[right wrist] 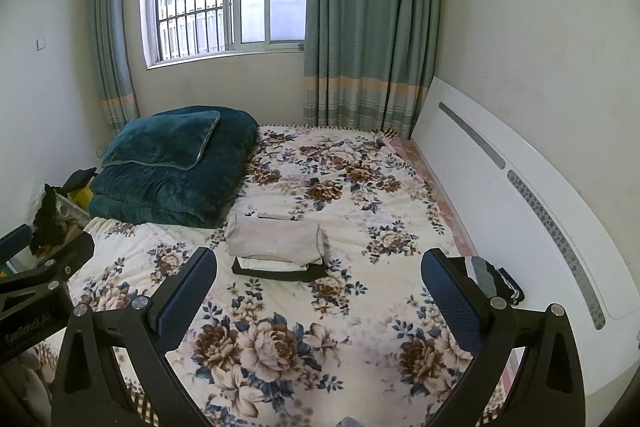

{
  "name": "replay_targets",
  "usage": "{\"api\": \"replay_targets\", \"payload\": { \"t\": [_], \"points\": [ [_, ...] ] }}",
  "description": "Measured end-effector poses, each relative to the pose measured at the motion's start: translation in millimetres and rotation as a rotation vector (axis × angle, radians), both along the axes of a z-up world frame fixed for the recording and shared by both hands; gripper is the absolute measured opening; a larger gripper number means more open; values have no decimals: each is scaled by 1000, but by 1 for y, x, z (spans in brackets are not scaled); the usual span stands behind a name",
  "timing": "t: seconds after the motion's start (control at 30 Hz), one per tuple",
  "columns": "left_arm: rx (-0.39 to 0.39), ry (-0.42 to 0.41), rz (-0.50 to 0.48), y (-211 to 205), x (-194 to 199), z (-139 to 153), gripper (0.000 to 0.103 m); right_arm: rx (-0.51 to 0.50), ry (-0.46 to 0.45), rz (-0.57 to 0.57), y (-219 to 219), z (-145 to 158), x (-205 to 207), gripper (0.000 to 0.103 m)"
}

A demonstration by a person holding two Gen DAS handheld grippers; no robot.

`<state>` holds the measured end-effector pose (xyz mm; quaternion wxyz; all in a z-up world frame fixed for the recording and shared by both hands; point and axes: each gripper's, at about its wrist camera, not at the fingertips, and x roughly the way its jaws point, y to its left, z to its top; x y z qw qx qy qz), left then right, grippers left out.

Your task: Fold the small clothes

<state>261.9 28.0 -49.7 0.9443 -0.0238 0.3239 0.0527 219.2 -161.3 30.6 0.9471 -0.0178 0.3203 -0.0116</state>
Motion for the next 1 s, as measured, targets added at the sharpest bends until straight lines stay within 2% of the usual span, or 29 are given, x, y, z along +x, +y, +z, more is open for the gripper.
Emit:
{"api": "replay_targets", "payload": {
  "t": [1.0],
  "points": [
    [10,-22,24,-2,-5,13,103,7,-12,-1,7,-2,-1,103]
  ]
}}
